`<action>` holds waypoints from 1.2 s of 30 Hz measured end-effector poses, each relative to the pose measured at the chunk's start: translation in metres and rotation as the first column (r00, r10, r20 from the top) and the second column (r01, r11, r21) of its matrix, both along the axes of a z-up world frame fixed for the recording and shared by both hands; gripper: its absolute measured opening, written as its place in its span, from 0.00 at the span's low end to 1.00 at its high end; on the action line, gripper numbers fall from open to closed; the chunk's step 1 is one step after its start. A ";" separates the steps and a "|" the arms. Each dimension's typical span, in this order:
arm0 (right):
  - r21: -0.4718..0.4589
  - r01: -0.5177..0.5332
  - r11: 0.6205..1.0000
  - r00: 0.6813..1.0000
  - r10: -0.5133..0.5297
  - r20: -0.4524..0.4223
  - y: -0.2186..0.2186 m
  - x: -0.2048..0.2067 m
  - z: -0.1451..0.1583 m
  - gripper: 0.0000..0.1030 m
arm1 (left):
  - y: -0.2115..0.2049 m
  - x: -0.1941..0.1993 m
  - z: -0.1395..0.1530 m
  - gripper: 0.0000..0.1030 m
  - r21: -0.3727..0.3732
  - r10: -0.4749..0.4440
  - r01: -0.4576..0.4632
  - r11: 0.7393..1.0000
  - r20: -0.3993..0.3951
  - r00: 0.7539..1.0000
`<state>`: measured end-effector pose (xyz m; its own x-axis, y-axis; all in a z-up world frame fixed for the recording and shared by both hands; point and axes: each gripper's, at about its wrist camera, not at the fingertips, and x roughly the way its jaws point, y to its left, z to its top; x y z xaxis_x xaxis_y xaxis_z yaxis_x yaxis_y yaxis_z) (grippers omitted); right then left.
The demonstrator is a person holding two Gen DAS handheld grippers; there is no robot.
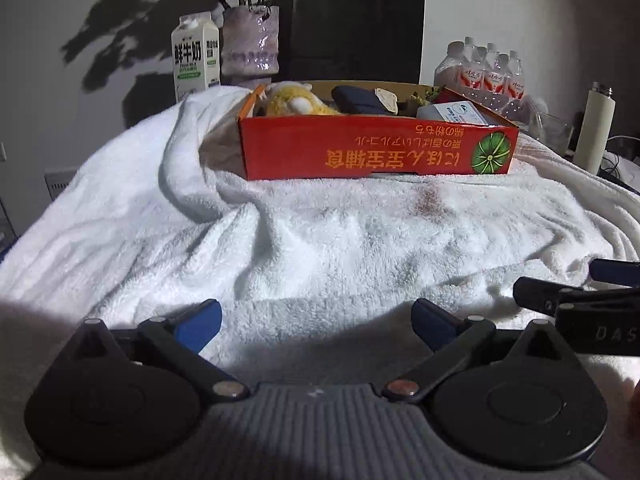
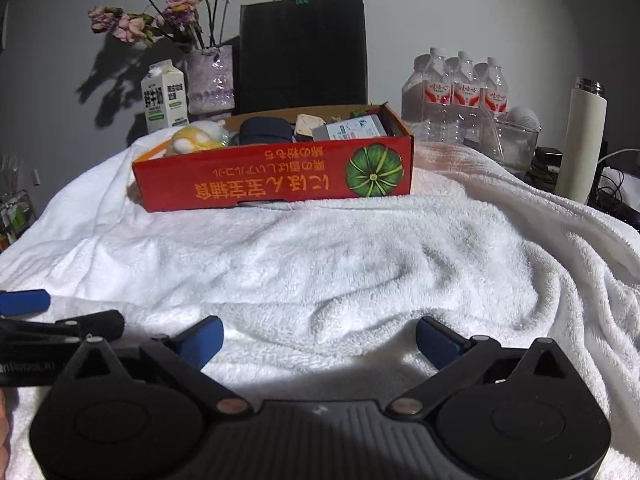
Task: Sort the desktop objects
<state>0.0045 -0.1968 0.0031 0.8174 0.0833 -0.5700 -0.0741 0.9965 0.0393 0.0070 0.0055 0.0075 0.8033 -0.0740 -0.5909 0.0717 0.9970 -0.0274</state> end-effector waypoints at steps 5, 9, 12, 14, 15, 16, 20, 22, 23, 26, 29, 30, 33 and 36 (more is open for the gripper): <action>-0.073 -0.006 0.997 1.000 0.003 -0.031 0.010 0.005 -0.004 1.00 | 0.001 0.006 -0.004 1.00 -0.031 -0.002 0.001 1.000 -0.041 0.999; -0.043 -0.007 0.999 0.999 0.005 -0.037 0.004 0.005 -0.004 1.00 | 0.000 0.005 -0.003 1.00 -0.026 0.005 -0.006 1.000 -0.044 0.999; -0.041 -0.007 0.999 0.999 0.005 -0.039 0.004 0.005 -0.004 1.00 | 0.000 0.006 -0.003 1.00 -0.025 0.006 -0.007 1.000 -0.045 0.999; -0.047 -0.007 0.999 0.999 0.005 -0.039 0.004 0.005 -0.004 1.00 | 0.001 0.006 -0.003 1.00 -0.025 0.005 -0.006 1.000 -0.046 0.999; -0.045 -0.007 0.999 0.999 0.005 -0.040 0.004 0.006 -0.004 1.00 | 0.000 0.006 -0.003 1.00 -0.027 0.006 -0.007 1.000 -0.046 0.999; -0.042 -0.007 0.999 0.999 0.005 -0.041 0.004 0.006 -0.004 1.00 | 0.000 0.006 -0.004 1.00 -0.029 0.005 -0.007 1.000 -0.046 0.999; -0.043 -0.006 0.999 0.999 0.005 -0.041 0.003 0.006 -0.004 1.00 | 0.000 0.006 -0.004 1.00 -0.030 0.005 -0.007 1.000 -0.045 0.999; -0.043 -0.007 0.999 0.999 0.005 -0.041 0.004 0.006 -0.004 1.00 | 0.000 0.006 -0.004 1.00 -0.027 0.005 -0.006 1.000 -0.046 0.999; -0.044 -0.007 0.999 0.999 0.005 -0.041 0.004 0.006 -0.004 1.00 | 0.000 0.006 -0.004 1.00 -0.025 0.005 -0.006 1.000 -0.046 0.999; -0.044 -0.007 0.999 0.999 0.005 -0.041 0.004 0.006 -0.004 1.00 | -0.001 0.006 -0.004 1.00 -0.027 0.004 -0.006 1.000 -0.046 0.999; -0.044 -0.007 0.999 0.999 0.005 -0.041 0.003 0.006 -0.004 1.00 | 0.000 0.006 -0.004 1.00 -0.026 0.005 -0.006 1.000 -0.046 0.999; -0.044 -0.007 0.999 0.999 0.005 -0.041 0.004 0.006 -0.004 1.00 | 0.000 0.006 -0.004 1.00 -0.028 0.005 -0.006 1.000 -0.046 0.999; -0.043 -0.007 0.999 0.999 0.005 -0.041 0.004 0.006 -0.004 1.00 | 0.000 0.006 -0.004 1.00 -0.030 0.004 -0.006 1.000 -0.046 0.999; -0.043 -0.007 0.999 0.999 0.006 -0.041 0.004 0.006 -0.004 1.00 | 0.000 0.006 -0.004 1.00 -0.031 0.004 -0.005 0.999 -0.046 0.999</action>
